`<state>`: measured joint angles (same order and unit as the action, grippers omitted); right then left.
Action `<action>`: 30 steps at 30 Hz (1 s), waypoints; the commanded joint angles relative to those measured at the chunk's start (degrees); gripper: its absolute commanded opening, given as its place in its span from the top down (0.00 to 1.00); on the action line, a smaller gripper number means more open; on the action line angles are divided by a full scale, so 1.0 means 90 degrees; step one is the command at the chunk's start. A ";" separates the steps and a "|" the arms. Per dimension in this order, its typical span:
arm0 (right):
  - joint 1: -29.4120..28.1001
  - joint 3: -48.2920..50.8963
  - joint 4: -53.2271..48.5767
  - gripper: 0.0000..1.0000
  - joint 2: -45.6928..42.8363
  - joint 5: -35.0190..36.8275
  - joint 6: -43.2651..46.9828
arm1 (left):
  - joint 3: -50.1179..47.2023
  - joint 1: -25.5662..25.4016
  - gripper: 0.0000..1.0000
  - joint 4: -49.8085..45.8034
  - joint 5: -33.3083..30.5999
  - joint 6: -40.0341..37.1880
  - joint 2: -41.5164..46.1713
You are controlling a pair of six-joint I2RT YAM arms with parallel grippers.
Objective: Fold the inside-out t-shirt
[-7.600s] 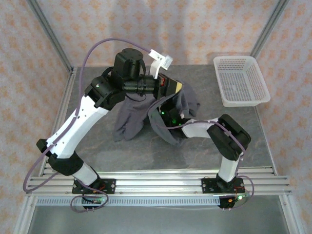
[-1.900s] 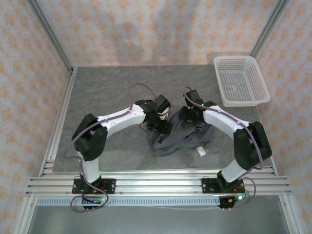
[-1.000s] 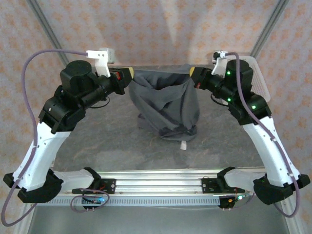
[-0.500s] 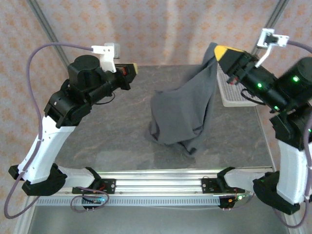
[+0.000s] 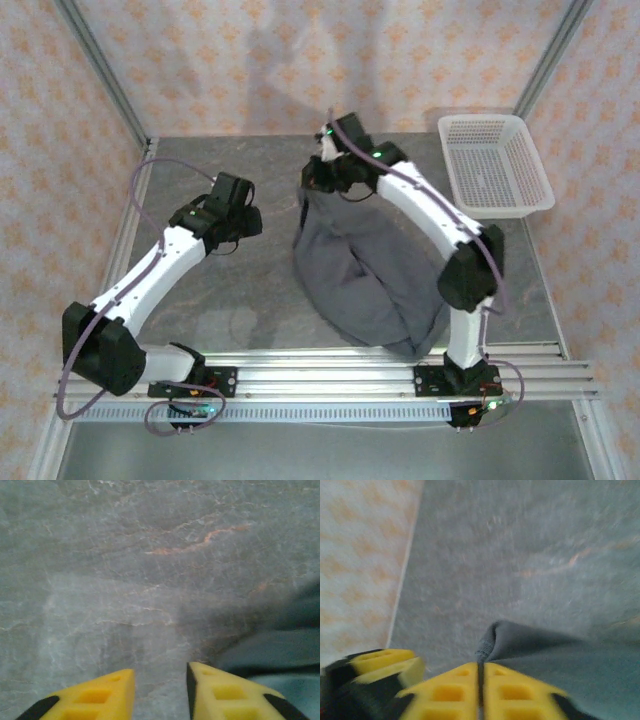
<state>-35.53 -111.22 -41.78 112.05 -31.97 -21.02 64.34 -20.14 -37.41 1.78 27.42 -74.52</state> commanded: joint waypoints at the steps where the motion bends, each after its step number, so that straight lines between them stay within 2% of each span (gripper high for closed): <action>1: 0.0019 -0.0865 -0.0280 0.67 -0.0201 0.0353 0.0132 | 0.0096 0.0002 0.57 0.0745 0.0419 0.0015 0.0703; 4: 0.0300 -0.0266 -0.0332 0.57 -0.0852 0.1585 0.0242 | 0.0087 -0.0170 0.55 0.0762 0.1381 0.0408 0.0624; 5: 0.0507 0.0261 -0.0211 0.56 -0.1183 0.1918 0.0099 | 0.0029 -0.0436 0.54 0.0826 0.1497 0.0671 0.0574; 8: 0.1069 0.2360 0.0424 0.53 -0.2200 0.2530 -0.0264 | 0.0112 -0.1393 0.48 0.0769 0.1299 0.0849 0.0175; 10: 0.1125 0.3402 0.0632 0.49 -0.2674 0.2791 -0.0094 | 0.0301 -0.1703 0.43 0.0680 0.1336 0.1070 -0.0368; 15: 0.1113 0.4623 0.0755 0.33 -0.2836 0.1882 0.0261 | 0.0578 -0.2107 0.13 0.0897 0.1226 0.1208 -0.1669; 18: 0.1077 0.4753 0.0817 0.29 -0.2466 0.1106 0.0537 | 0.0845 -0.2108 0.09 0.0814 0.1286 0.1087 -0.2403; 22: 0.0963 0.4508 0.0904 0.28 -0.1592 -0.0091 0.0574 | 0.1124 -0.2080 0.12 0.0627 0.1259 0.1179 -0.3068; 26: 0.0779 0.4213 0.0776 0.33 -0.0820 -0.0031 0.0624 | 0.1103 -0.1963 0.26 0.0488 0.1287 0.1706 -0.3428; 27: 0.0774 0.4137 0.0730 0.38 -0.0711 -0.0007 0.0626 | 0.1059 -0.1930 0.29 0.0515 0.1340 0.1791 -0.3483; 30: 0.0774 0.3924 0.0587 0.64 -0.0566 0.0247 0.0618 | 0.0776 -0.1820 0.45 0.0742 0.1589 0.2020 -0.3556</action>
<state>-28.10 -73.03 -34.98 106.94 -29.61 -16.16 72.55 -37.60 -31.68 14.63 42.17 -106.48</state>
